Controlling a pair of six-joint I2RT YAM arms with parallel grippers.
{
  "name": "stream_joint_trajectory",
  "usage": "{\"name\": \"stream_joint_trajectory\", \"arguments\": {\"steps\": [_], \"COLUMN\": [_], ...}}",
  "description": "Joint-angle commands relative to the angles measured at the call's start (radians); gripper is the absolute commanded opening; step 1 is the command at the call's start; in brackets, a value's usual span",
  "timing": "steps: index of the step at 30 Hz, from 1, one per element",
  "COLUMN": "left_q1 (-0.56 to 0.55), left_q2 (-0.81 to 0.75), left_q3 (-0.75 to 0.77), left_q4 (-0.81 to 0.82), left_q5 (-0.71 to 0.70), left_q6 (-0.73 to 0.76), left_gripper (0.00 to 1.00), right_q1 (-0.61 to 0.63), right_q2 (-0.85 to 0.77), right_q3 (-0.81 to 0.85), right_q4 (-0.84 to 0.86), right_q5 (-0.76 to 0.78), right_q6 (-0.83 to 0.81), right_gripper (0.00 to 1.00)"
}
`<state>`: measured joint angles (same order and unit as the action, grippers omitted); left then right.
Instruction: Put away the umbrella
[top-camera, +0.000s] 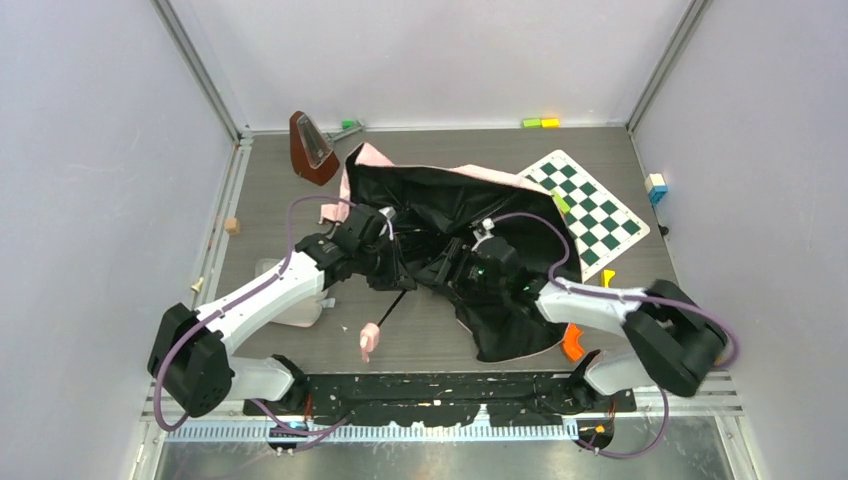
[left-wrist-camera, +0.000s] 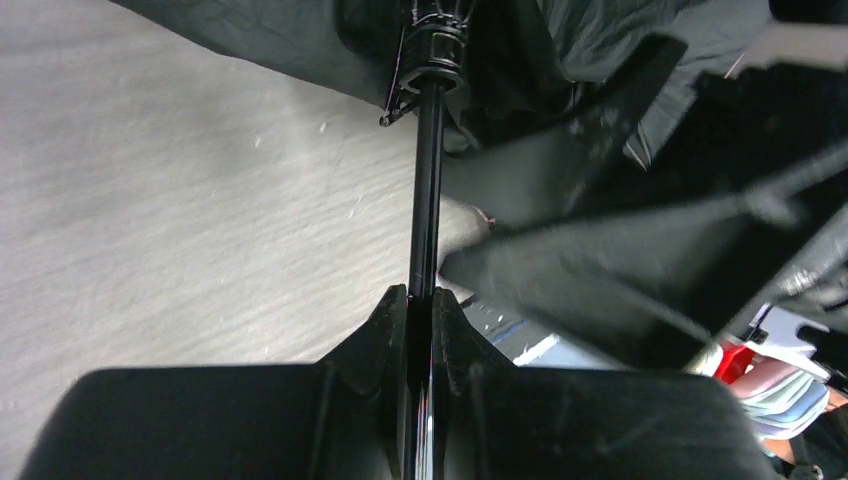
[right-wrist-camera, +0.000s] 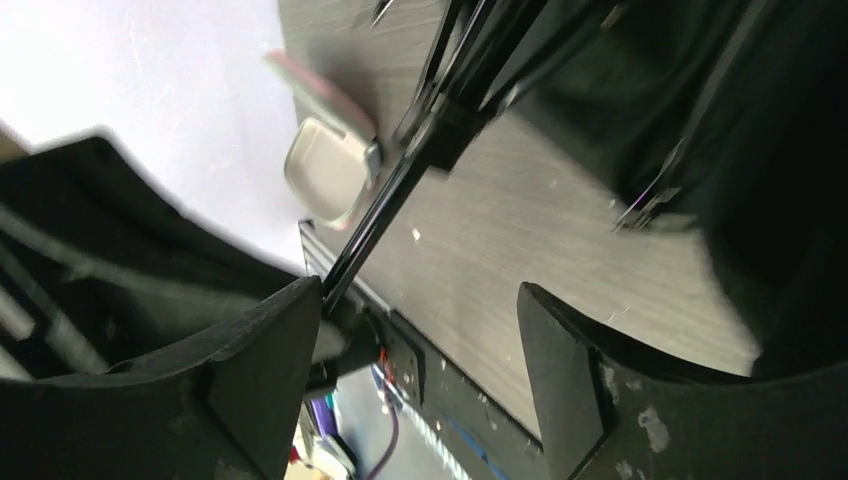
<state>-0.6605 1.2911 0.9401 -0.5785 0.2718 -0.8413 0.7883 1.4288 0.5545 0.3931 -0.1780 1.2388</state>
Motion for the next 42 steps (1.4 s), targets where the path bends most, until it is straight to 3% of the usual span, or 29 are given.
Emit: {"name": "stream_joint_trajectory", "arguments": {"steps": [1,4,6,7,12,16,21,26,30,36,42], "left_q1": [0.015,0.012,0.01,0.006,-0.008,-0.008,-0.008,-0.009,-0.008,-0.041,-0.145], "left_q2": [-0.019,0.003,0.001,-0.009,-0.071,-0.078,-0.165,-0.19,-0.242,-0.314,-0.208], "left_q3": [0.012,0.035,0.046,0.048,0.011,0.005,0.037,0.118,0.044,-0.154,-0.252], "left_q4": [0.207,0.193,0.173,0.166,0.163,0.163,0.03,-0.25,-0.336,-0.261,-0.118], "left_q5": [-0.054,-0.054,-0.055,-0.055,-0.046,0.012,-0.044,-0.119,-0.168,-0.165,-0.242], "left_q6": [0.032,0.036,0.037,0.036,-0.004,-0.027,0.031,0.159,0.231,0.205,0.123], "left_gripper": [0.0,0.0,0.0,0.0,0.03,0.44,0.86,0.88,0.88,0.88,0.82], "right_q1": [0.012,0.011,0.011,0.011,0.004,0.002,0.002,0.002,0.008,0.051,0.091], "right_q2": [-0.232,-0.314,-0.363,-0.389,-0.376,-0.269,-0.193,-0.104,-0.049,0.041,0.202], "right_q3": [0.103,0.112,0.13,0.144,0.156,0.187,0.175,0.196,0.228,0.355,0.524], "right_q4": [-0.192,-0.297,-0.391,-0.424,-0.488,-0.493,-0.411,-0.399,-0.401,-0.541,-0.746], "right_q5": [-0.043,-0.015,0.04,0.099,0.258,0.25,0.251,0.27,0.286,0.381,0.491], "right_q6": [-0.197,-0.224,-0.236,-0.238,-0.143,-0.046,0.102,0.165,0.169,0.079,0.045], "right_gripper": [0.79,0.79,0.87,0.99,0.96,0.96,0.95,0.95,0.95,0.95,0.96]}}
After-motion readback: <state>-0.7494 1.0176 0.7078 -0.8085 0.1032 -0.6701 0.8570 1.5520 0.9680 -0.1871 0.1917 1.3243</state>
